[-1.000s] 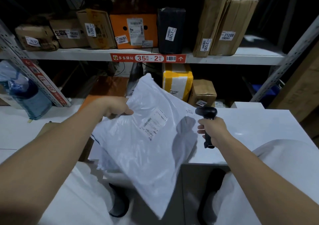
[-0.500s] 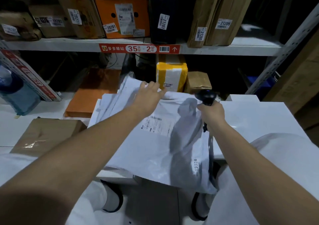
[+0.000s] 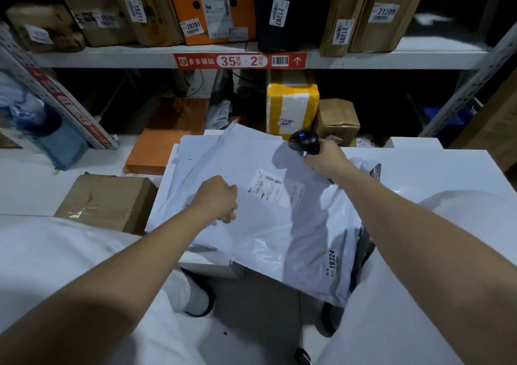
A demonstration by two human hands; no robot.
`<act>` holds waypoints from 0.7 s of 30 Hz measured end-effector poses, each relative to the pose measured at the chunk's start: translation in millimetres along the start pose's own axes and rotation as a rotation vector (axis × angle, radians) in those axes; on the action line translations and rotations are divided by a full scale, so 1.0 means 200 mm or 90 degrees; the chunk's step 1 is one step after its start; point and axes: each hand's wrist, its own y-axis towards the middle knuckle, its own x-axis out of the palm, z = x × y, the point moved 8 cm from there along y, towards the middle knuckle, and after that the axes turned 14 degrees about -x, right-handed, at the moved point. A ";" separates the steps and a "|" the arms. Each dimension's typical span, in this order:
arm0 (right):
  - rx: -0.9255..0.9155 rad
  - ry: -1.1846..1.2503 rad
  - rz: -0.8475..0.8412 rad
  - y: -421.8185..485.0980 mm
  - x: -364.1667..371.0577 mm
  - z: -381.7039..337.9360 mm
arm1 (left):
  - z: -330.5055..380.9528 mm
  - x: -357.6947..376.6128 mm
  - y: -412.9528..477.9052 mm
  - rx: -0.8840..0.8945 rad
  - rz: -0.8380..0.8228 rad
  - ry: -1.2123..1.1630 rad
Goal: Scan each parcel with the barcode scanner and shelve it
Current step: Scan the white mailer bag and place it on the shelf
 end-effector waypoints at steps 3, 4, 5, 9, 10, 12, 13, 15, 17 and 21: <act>-0.001 -0.059 -0.065 0.02 0.06 0.04 | -0.19 0.08 -0.10 -0.145 -0.116 0.029; -0.004 -0.080 -0.085 0.03 0.07 0.06 | -0.26 0.12 -0.14 -0.189 -0.170 0.069; -0.007 -0.090 -0.097 0.03 0.07 0.06 | -0.32 0.16 -0.18 -0.231 -0.228 0.119; -0.011 -0.091 -0.116 0.02 0.06 0.07 | -0.47 0.31 -0.29 -0.321 -0.360 0.129; -0.008 -0.093 -0.124 0.02 0.06 0.07 | -0.47 0.33 -0.29 -0.325 -0.356 0.079; -0.004 -0.099 -0.138 0.01 0.07 0.09 | -0.46 0.37 -0.28 -0.340 -0.355 -0.060; 0.000 -0.104 -0.141 0.00 0.06 0.10 | -0.46 0.38 -0.28 -0.350 -0.363 -0.114; 0.012 -0.112 -0.137 -0.02 0.03 0.12 | -0.44 0.39 -0.27 -0.350 -0.380 -0.160; 0.029 -0.124 -0.136 -0.04 0.00 0.14 | -0.42 0.36 -0.24 -0.328 -0.370 -0.167; 0.055 -0.109 -0.157 -0.10 -0.03 0.17 | -0.34 0.30 -0.21 -0.247 -0.276 -0.184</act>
